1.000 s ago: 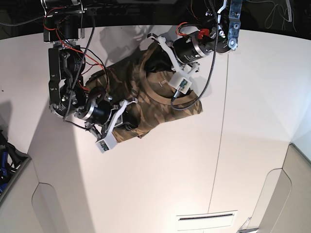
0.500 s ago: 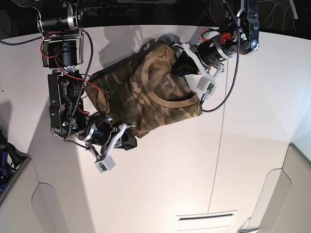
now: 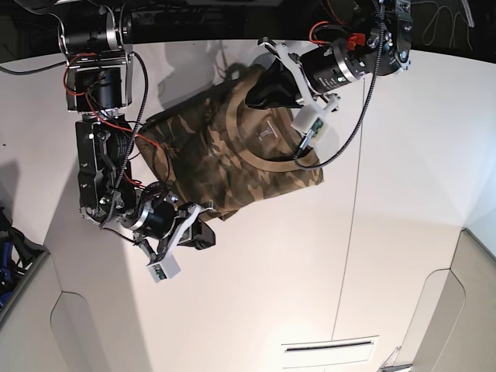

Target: Fold the T-shirt properly

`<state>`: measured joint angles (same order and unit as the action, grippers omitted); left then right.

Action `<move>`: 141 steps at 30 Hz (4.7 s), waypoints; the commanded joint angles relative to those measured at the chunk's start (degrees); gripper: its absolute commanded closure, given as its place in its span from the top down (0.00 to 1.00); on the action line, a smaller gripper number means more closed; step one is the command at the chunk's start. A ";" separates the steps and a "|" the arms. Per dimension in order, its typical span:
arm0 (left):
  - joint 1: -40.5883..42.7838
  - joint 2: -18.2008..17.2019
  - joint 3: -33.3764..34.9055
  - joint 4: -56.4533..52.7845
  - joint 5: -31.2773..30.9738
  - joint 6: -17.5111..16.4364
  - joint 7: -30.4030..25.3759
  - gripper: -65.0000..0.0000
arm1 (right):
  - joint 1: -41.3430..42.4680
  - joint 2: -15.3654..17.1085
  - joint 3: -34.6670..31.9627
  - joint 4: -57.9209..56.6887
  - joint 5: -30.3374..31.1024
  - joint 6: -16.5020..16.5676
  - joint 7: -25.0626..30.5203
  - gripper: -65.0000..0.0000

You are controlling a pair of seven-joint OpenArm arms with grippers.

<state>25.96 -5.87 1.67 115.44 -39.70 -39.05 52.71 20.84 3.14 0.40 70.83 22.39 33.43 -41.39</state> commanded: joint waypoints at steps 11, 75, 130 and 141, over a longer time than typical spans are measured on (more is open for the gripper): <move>-0.37 0.04 5.44 -3.39 4.85 -0.61 -6.45 0.07 | 1.49 0.02 0.11 -8.13 0.50 0.24 1.31 0.00; -25.97 -2.86 -4.26 -26.64 13.40 6.95 -8.00 0.07 | -27.41 0.46 0.63 12.33 24.35 0.94 -15.89 0.00; 36.70 -8.74 -37.20 5.49 -6.38 -0.68 4.42 0.07 | -52.48 29.31 0.74 29.83 38.53 0.87 -29.83 0.00; 43.87 -13.25 -34.23 -3.43 -9.81 -0.95 4.70 0.07 | -64.57 29.35 0.59 29.57 38.45 0.87 -30.64 0.00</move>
<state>68.69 -18.96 -32.23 111.53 -48.97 -39.31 57.36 -43.20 31.92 0.78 99.85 59.77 34.09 -71.83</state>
